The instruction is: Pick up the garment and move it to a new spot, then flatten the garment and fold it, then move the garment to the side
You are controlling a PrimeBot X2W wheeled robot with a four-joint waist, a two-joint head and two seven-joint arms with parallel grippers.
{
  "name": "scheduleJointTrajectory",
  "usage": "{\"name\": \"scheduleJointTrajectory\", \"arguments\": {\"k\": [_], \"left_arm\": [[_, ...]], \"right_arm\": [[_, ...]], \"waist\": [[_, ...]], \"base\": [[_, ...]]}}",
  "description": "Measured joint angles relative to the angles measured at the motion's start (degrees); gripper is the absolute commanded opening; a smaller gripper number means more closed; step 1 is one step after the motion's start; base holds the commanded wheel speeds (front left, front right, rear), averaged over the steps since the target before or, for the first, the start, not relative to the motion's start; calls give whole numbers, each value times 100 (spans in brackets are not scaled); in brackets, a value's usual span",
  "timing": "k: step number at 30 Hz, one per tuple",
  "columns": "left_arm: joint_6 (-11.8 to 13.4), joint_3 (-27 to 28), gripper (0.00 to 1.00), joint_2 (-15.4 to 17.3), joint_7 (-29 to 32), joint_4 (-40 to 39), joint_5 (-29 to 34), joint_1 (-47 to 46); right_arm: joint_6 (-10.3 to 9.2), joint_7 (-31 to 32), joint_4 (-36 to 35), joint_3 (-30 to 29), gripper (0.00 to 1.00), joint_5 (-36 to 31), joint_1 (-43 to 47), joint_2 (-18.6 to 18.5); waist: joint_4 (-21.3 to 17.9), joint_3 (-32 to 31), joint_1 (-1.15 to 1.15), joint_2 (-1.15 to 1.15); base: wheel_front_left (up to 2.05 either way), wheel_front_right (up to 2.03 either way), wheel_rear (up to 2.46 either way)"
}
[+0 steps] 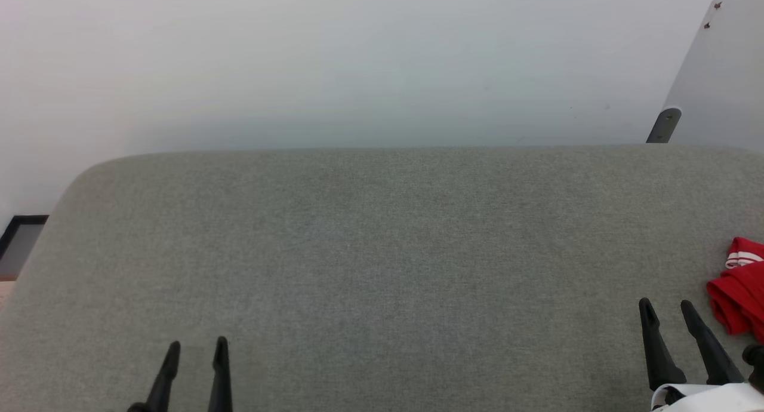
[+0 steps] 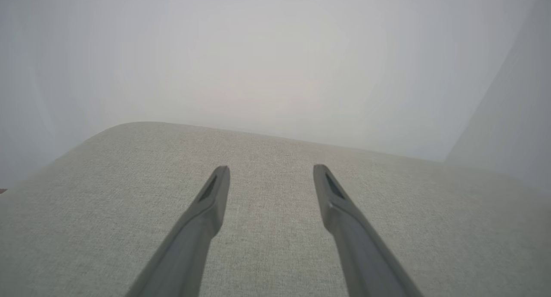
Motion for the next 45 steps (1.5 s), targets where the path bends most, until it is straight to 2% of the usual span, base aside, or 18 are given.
{"name": "scheduleJointTrajectory", "arguments": {"k": [1,7,24,45], "left_arm": [[0,53,0,-19,0,-3,-27,0],[2,22,0,-70,34,286,-107,72],[2,-1,0,-56,461,515,-1852,-237],[2,-1,0,-34,895,716,-3581,-621]], "right_arm": [[0,0,1,1,0,0,-2,7],[0,33,271,8,0,73,145,126],[0,399,343,-129,0,1484,40,288],[0,757,410,-290,0,2918,-210,463]], "waist": [[-6,5,0,0],[-11,9,0,0],[-29,38,0,0],[-52,73,0,0]], "base": [[0,0,0],[0,0,0],[0,0,0],[0,0,0]]}}
